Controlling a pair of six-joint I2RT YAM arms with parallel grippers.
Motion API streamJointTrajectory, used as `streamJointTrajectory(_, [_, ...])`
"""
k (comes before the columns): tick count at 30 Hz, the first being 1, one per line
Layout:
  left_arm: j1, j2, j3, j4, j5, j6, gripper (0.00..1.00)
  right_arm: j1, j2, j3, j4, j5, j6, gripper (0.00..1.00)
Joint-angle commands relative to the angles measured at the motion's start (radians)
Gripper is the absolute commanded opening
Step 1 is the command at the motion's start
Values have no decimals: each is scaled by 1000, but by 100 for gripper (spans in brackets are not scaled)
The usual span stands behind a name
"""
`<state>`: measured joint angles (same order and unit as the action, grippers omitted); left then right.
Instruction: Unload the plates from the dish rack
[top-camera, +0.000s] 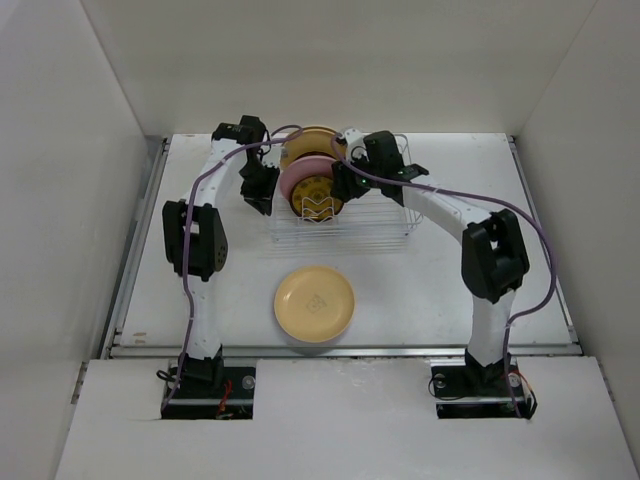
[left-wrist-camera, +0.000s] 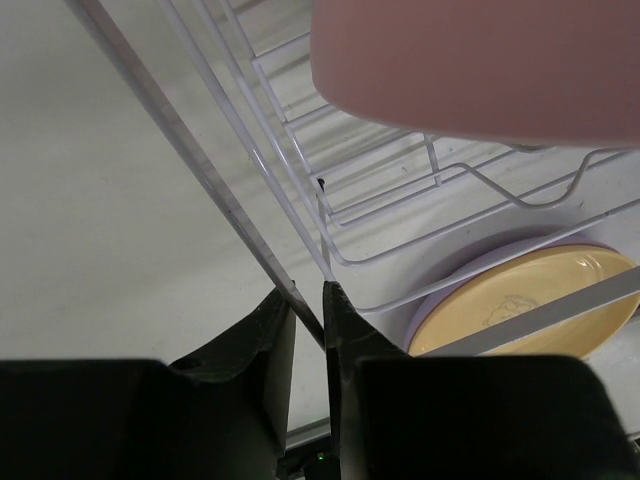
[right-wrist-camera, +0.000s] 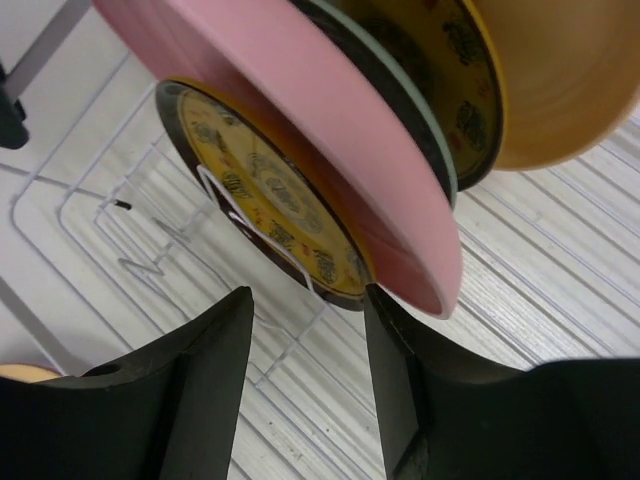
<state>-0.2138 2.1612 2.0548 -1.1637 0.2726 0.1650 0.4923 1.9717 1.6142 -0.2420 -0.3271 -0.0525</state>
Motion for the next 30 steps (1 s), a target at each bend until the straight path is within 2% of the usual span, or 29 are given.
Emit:
streamJointTrajectory(1, [-1,20,36,2,-21,53,0,-1,2,65,39,78,22,54])
streamJointTrajectory(6, [-1,38,57,2,-32,73,0,9,41,75,61,160,71,62])
streamJointTrajectory(7, [-1,38,67,-8,-32,73,0,9,52,75,61,175,85,69])
streamJointTrajectory(9, [-1,38,67,-8,-32,82,0,19,74,75,72,200,94,73])
streamJointTrajectory(13, [-1,48,67,-17,-32,82,0,19,121,98,90,229,94,73])
streamJointTrajectory(16, [-1,48,67,-17,-23,82,0,19,130,98,113,229,94,64])
streamJointTrajectory(17, [-1,48,67,-27,-23,82,0,19,130,98,113,229,94,51])
streamJointTrajectory(20, [-1,57,76,-49,13,41,0,19,90,98,89,152,80,29])
streamJointTrajectory(21, [-1,57,90,-60,34,22,0,19,76,86,80,131,68,18])
streamJointTrajectory(23, [-1,57,90,-71,59,-8,0,28,27,41,69,120,54,11])
streamJointTrajectory(24, [-1,57,81,-71,59,-31,0,28,12,23,69,141,42,3])
streamJointTrajectory(25, [-1,57,71,-56,59,-45,0,28,-3,7,69,152,31,0])
streamJointTrajectory(30, [-1,32,59,-47,33,-99,0,37,-80,-40,78,226,22,0])
